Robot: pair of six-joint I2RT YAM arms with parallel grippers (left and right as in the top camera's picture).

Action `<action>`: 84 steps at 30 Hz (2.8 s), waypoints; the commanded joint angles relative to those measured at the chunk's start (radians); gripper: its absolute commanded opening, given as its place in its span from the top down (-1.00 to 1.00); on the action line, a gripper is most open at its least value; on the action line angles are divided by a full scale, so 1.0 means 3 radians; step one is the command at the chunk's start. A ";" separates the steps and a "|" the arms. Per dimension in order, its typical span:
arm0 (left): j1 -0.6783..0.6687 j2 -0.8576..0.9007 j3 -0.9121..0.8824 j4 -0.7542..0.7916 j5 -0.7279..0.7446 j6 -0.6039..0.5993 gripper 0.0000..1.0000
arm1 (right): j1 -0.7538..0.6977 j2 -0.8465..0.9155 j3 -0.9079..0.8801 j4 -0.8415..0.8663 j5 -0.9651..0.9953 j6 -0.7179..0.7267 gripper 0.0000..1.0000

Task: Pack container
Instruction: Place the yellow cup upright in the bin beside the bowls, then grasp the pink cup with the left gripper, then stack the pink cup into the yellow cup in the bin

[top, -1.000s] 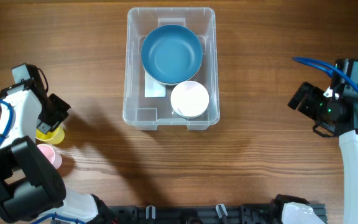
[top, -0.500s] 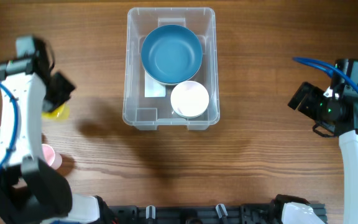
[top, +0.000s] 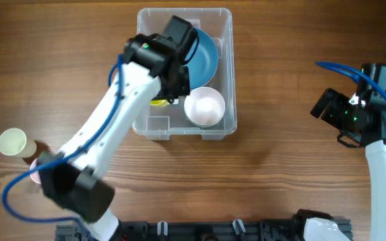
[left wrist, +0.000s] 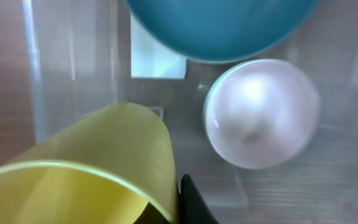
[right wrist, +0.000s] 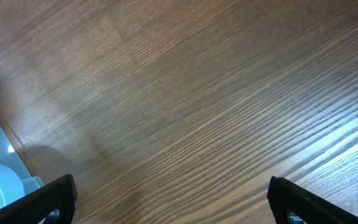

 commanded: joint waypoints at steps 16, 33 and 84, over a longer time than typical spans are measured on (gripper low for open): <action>0.0081 0.0806 -0.0668 0.0562 0.0106 0.0116 0.92 | -0.0010 -0.0003 -0.0011 -0.0005 -0.0055 -0.0050 -0.99; 0.1512 -0.1513 -0.0262 -0.0565 -0.0268 0.0165 -0.39 | -0.0010 -0.0003 -0.0011 0.0008 -0.0056 -0.0074 -1.00; 0.0167 -0.0725 -0.0806 0.0673 0.0057 -0.0345 0.93 | -0.0010 -0.0003 -0.0011 0.0022 -0.0118 -0.0095 -0.99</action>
